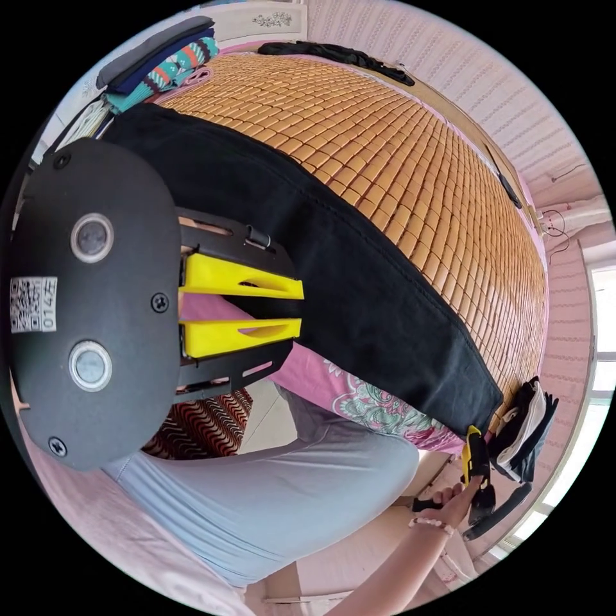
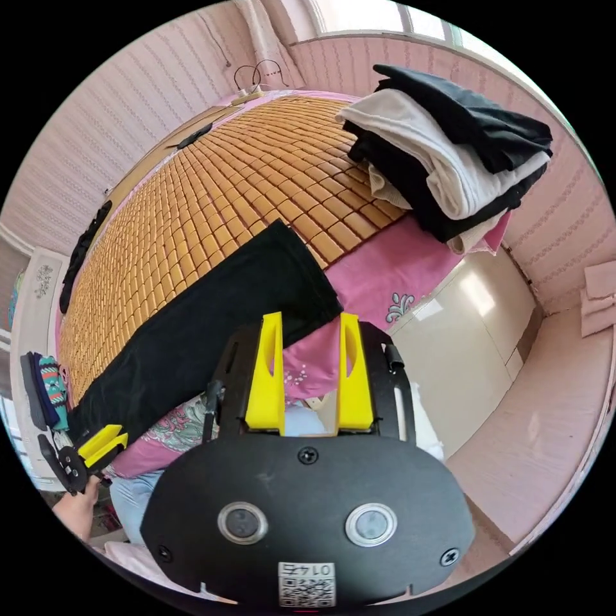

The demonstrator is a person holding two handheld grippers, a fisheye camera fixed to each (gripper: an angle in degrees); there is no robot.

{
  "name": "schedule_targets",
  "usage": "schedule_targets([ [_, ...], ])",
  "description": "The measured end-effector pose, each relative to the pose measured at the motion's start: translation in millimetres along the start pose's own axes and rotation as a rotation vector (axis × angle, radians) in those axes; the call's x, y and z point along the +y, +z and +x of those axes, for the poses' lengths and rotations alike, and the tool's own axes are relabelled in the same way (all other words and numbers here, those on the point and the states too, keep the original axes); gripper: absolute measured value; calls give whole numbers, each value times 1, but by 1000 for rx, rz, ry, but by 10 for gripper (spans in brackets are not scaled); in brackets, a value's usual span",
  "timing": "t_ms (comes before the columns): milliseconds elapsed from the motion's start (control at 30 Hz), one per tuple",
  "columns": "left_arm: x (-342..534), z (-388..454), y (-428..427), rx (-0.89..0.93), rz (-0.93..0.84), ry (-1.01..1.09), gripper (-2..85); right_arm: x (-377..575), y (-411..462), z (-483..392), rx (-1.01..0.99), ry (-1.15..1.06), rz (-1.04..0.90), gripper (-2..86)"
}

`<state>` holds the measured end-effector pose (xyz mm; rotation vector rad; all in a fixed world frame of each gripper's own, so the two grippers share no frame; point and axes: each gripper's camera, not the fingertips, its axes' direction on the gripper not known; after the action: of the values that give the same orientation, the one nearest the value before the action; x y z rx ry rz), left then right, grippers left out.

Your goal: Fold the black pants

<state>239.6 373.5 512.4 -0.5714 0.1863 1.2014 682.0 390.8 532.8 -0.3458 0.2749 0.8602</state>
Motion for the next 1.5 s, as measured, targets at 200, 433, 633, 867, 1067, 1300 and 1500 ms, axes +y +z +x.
schedule_targets([
  [200,11,-12,-8,26,11,-20,56,-7,-5,-12,133,-186,5,30],
  [433,28,-29,-21,30,17,-51,39,-9,-21,-10,175,-274,31,6],
  [633,44,-50,-32,91,23,-103,-7,-11,-50,22,-14,-179,103,0],
  [867,43,-63,-53,319,113,-96,-5,-17,-125,51,-85,-128,278,3],
  [1067,101,-112,-113,379,363,-263,75,-2,-192,-22,-502,-412,392,10],
  [1300,260,-193,-182,223,498,-584,103,77,-178,-269,-889,-916,213,37],
  [1500,407,-238,-196,37,416,-938,107,152,-101,-405,-593,-1130,-20,82],
])
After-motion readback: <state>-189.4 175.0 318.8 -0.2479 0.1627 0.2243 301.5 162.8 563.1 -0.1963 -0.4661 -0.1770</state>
